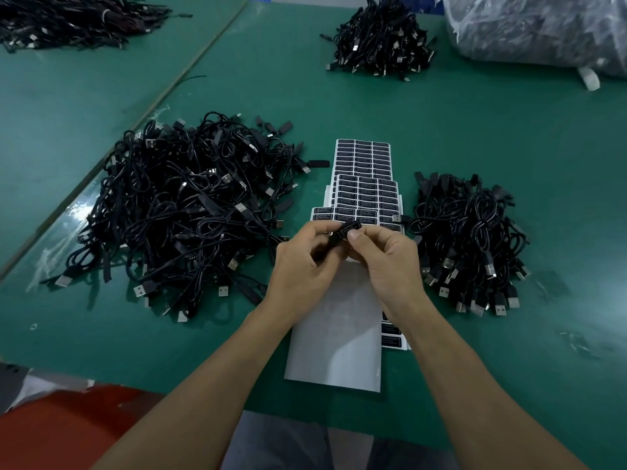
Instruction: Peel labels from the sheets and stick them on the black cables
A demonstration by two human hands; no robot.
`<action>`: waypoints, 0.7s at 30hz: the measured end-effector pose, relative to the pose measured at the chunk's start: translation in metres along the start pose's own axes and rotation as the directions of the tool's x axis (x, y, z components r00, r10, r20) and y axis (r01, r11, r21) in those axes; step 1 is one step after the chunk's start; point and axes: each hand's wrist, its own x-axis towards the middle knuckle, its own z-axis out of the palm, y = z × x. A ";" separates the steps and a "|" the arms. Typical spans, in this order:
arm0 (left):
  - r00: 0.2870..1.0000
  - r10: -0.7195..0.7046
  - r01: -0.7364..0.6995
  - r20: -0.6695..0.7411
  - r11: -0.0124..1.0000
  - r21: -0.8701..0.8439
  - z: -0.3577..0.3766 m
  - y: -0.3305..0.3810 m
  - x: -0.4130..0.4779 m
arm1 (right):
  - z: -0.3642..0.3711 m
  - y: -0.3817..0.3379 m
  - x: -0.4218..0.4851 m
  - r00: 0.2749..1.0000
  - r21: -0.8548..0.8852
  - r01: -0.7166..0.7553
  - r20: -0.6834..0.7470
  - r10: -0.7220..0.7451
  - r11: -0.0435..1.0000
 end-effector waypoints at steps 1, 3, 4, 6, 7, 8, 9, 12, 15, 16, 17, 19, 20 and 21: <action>1.000 -0.006 0.006 0.000 1.000 -0.013 0.000 -0.001 0.000 | 0.000 0.000 0.000 1.000 -0.003 0.003 0.004 -0.003 1.000; 1.000 -0.012 0.012 0.001 0.999 -0.030 0.000 -0.002 0.000 | 0.001 -0.001 0.000 1.000 -0.011 0.006 0.007 -0.006 1.000; 1.000 -0.012 0.012 0.002 0.999 -0.030 0.000 -0.002 0.000 | 0.000 -0.001 0.000 1.000 -0.018 0.007 0.006 -0.007 1.000; 1.000 -0.009 0.009 0.006 1.000 -0.019 0.000 -0.001 0.000 | 0.000 0.000 0.000 1.000 -0.035 0.010 -0.003 -0.010 0.999; 1.000 -0.006 0.006 0.006 1.000 -0.009 0.000 -0.001 0.000 | 0.000 0.000 0.000 1.000 -0.042 0.013 -0.010 -0.013 0.999; 1.000 -0.007 0.007 0.007 1.000 -0.003 0.000 -0.001 0.000 | 0.000 0.001 0.000 1.000 -0.047 0.015 -0.017 -0.016 0.999; 1.000 -0.013 0.013 0.008 1.000 -0.012 0.000 0.000 0.000 | 0.000 0.001 0.000 1.000 -0.055 0.018 -0.024 -0.019 0.998; 1.000 -0.029 0.029 0.009 0.999 -0.039 0.000 0.001 0.000 | 0.000 0.001 0.000 0.999 -0.099 0.035 -0.023 -0.038 0.994; 1.000 -0.030 0.030 0.007 0.999 -0.028 0.000 0.001 0.000 | -0.001 0.002 0.000 0.998 -0.132 0.054 -0.014 -0.057 0.990; 1.000 -0.030 0.030 0.006 0.999 -0.027 0.000 0.001 0.000 | -0.001 0.001 -0.001 0.998 -0.143 0.059 -0.012 -0.061 0.988; 1.000 -0.028 0.028 0.006 0.999 -0.025 -0.001 0.001 0.000 | -0.001 0.001 -0.001 0.998 -0.152 0.061 -0.010 -0.063 0.986; 1.000 -0.026 0.026 0.002 0.999 -0.021 -0.001 0.001 0.000 | 0.000 0.002 -0.001 0.998 -0.162 0.061 -0.017 -0.065 0.985; 1.000 -0.022 0.022 0.000 1.000 -0.017 -0.001 0.001 0.000 | 0.000 0.002 -0.001 0.998 -0.165 0.060 -0.023 -0.065 0.984; 1.000 -0.016 0.016 -0.003 1.000 -0.012 -0.001 0.001 0.000 | 0.000 0.002 -0.001 0.997 -0.168 0.060 -0.029 -0.065 0.984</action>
